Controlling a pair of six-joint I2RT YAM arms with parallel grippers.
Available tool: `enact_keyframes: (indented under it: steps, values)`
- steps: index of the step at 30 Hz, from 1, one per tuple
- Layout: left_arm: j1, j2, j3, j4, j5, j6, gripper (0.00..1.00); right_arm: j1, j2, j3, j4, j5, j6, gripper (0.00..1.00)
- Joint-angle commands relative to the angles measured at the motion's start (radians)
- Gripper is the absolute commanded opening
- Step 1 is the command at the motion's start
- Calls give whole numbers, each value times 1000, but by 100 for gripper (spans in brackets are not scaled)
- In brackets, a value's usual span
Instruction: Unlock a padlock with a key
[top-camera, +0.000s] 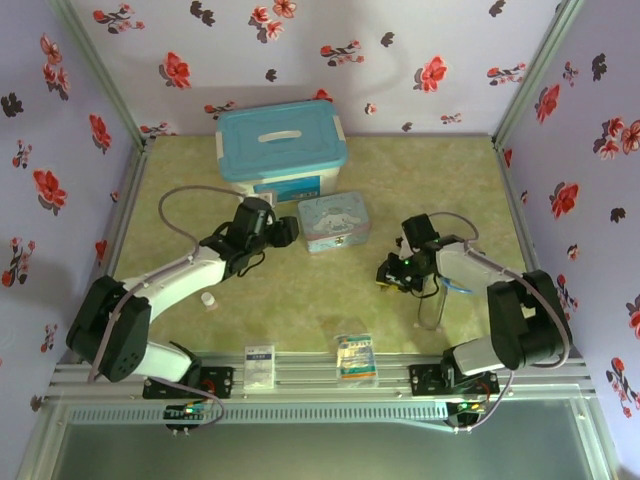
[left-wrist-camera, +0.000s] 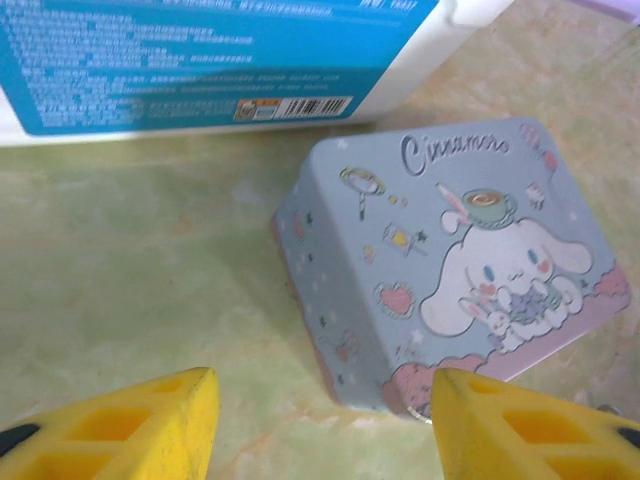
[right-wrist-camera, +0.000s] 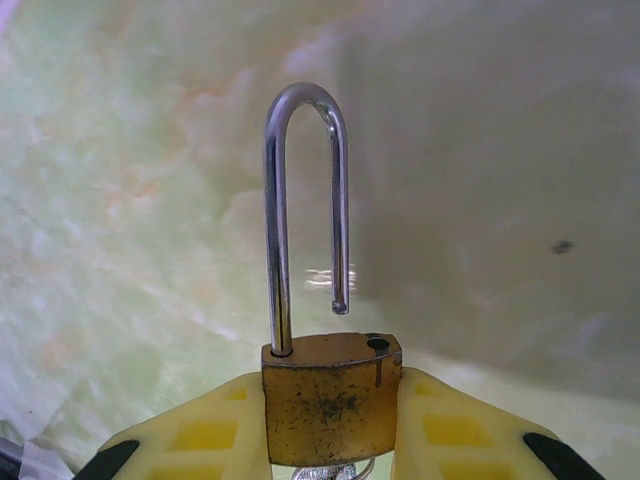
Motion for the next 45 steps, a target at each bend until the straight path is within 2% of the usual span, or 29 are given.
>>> enact_keyframes:
  steps: [1, 4, 10, 13, 18, 21, 24, 33, 36, 39, 40, 41, 43, 45]
  values:
    - [6, -24, -21, -10, 0, 8, 57, -36, 9, -27, -14, -7, -23, 19]
    - [5, -18, -28, 1, 4, 1, 56, -43, 24, -23, -65, 83, -59, 19]
    - [0, 1, -23, 13, 12, 0, 54, -45, 26, -23, -72, 133, -61, 19]
    - [-1, 6, -24, 12, 11, 1, 54, -39, 35, 15, -160, 267, -88, 21]
    - [-1, 15, -23, 10, 14, 4, 56, 10, 51, 69, -219, 421, -91, 30]
    - [-1, 16, -18, -9, 17, 11, 58, 30, 77, 103, -240, 461, -110, 36]
    - [-1, 9, -19, -23, 15, 13, 61, 64, 106, 136, -263, 529, -128, 37]
    - [0, -21, -19, -69, 6, 19, 64, 124, 142, 196, -249, 557, -148, 43]
    - [4, -89, 7, -166, -41, 62, 70, 124, 134, 233, -278, 586, -160, 49]
    - [21, -194, 13, -242, -86, 102, 83, 122, 83, 258, -274, 626, -185, 54]
    - [32, -231, 11, -263, -113, 115, 95, 121, 60, 262, -256, 645, -200, 58]
    - [46, -261, 11, -283, -149, 133, 100, 116, 37, 264, -236, 681, -208, 64]
    - [86, -314, 5, -311, -223, 170, 100, 85, -6, 257, -176, 737, -222, 77]
    - [159, -343, -6, -317, -255, 207, 100, 11, -45, 237, -84, 721, -232, 88]
